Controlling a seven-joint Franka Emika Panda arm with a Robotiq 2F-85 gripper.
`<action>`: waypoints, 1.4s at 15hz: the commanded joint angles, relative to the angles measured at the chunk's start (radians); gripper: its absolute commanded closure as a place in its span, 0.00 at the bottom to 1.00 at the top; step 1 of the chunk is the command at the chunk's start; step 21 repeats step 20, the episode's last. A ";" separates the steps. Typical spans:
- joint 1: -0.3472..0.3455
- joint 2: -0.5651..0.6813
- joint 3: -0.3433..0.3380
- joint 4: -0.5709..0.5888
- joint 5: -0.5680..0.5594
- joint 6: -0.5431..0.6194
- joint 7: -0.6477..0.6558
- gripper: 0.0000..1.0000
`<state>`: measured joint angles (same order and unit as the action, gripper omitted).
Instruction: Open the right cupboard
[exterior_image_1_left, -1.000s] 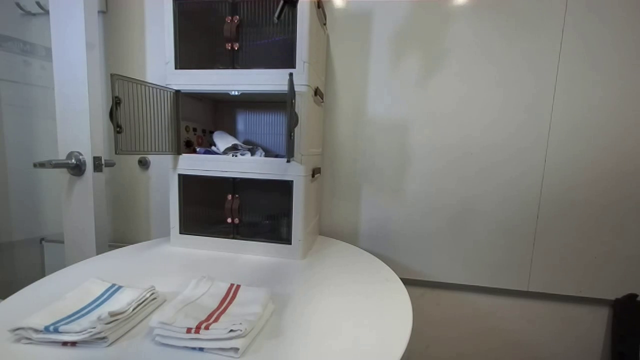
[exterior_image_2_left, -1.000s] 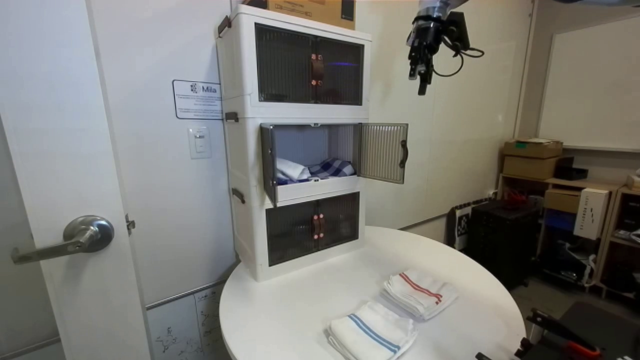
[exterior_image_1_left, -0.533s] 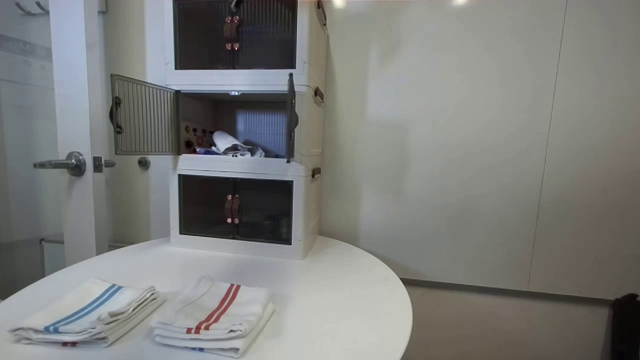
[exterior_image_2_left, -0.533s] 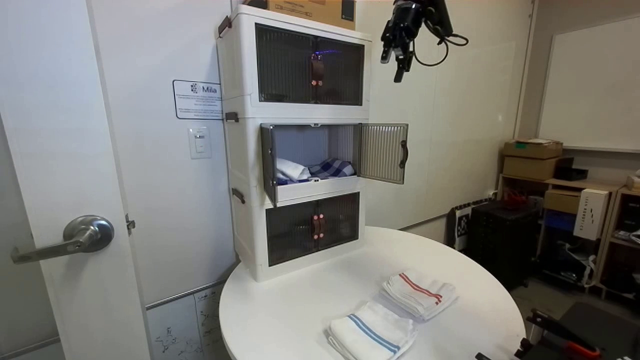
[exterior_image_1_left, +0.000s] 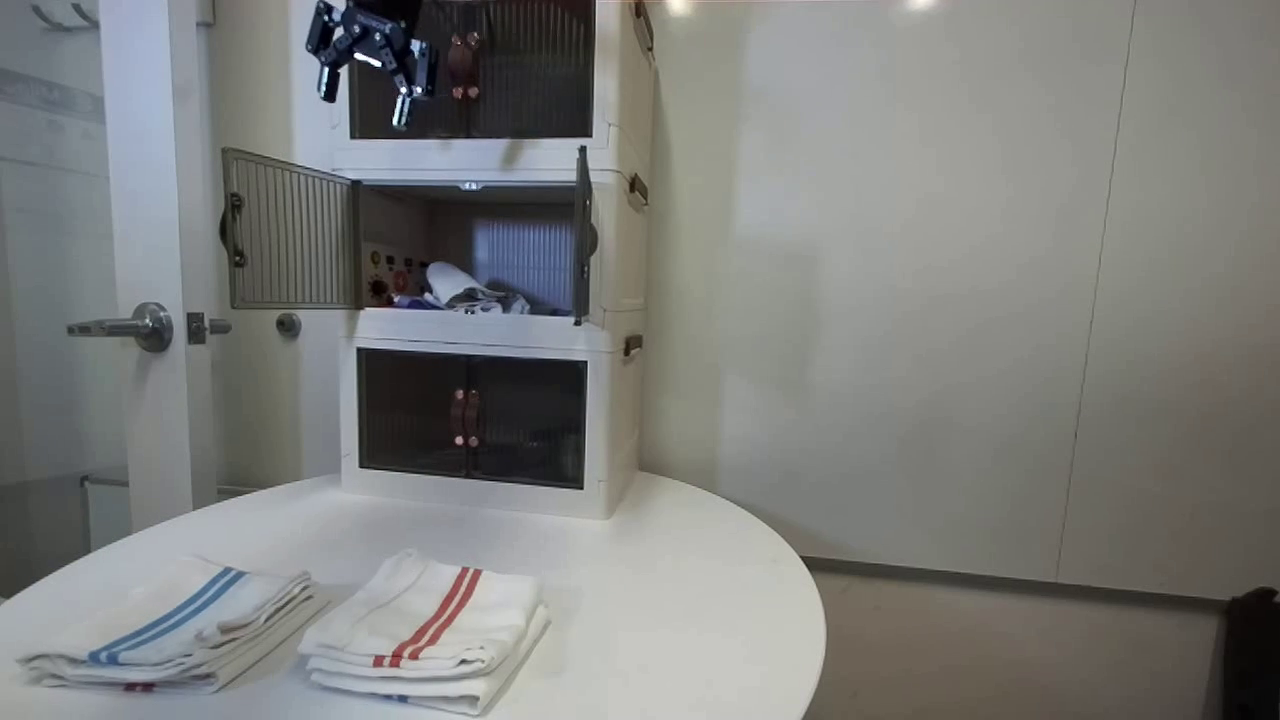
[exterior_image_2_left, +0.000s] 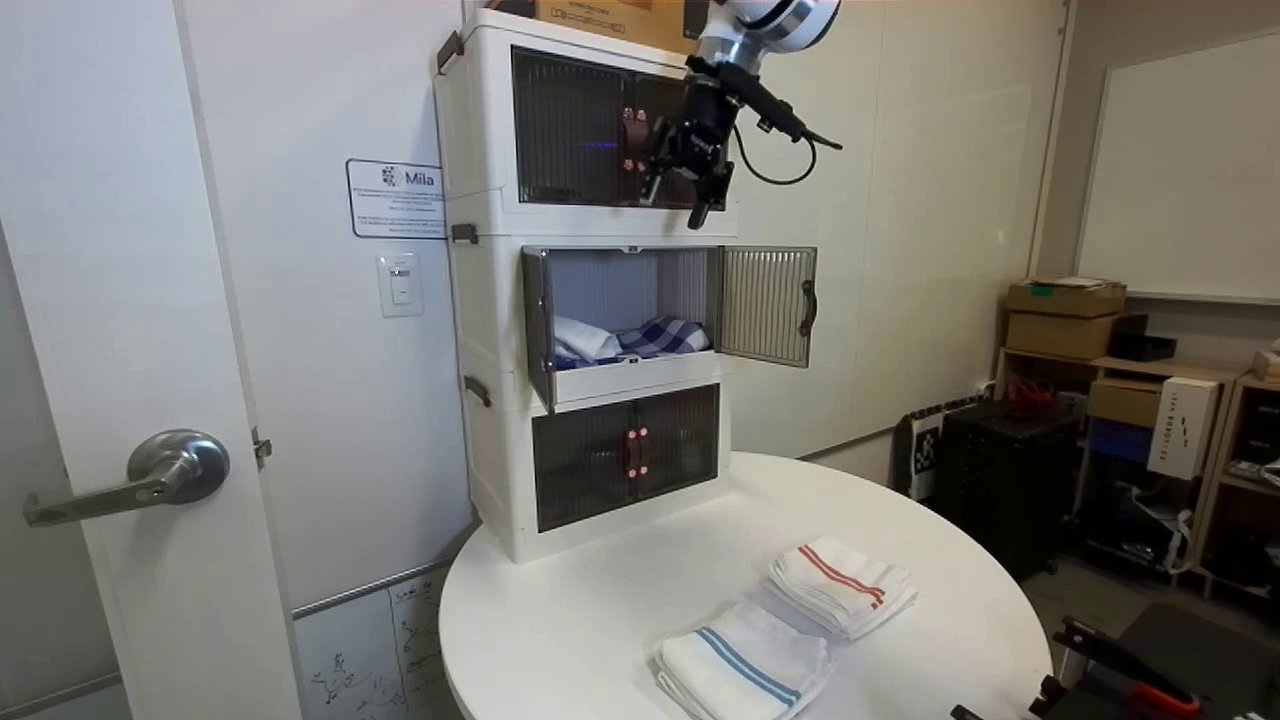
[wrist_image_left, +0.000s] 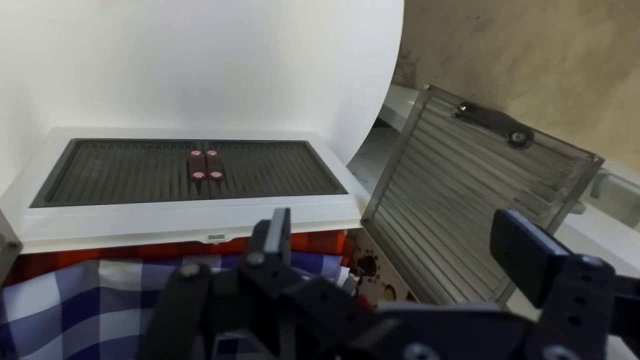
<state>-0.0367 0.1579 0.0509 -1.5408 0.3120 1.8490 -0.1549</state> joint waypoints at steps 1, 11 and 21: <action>0.054 -0.129 -0.009 -0.236 -0.103 0.241 0.155 0.00; 0.071 -0.331 0.003 -0.580 -0.274 0.434 0.358 0.00; 0.083 -0.359 0.003 -0.630 -0.257 0.499 0.247 0.00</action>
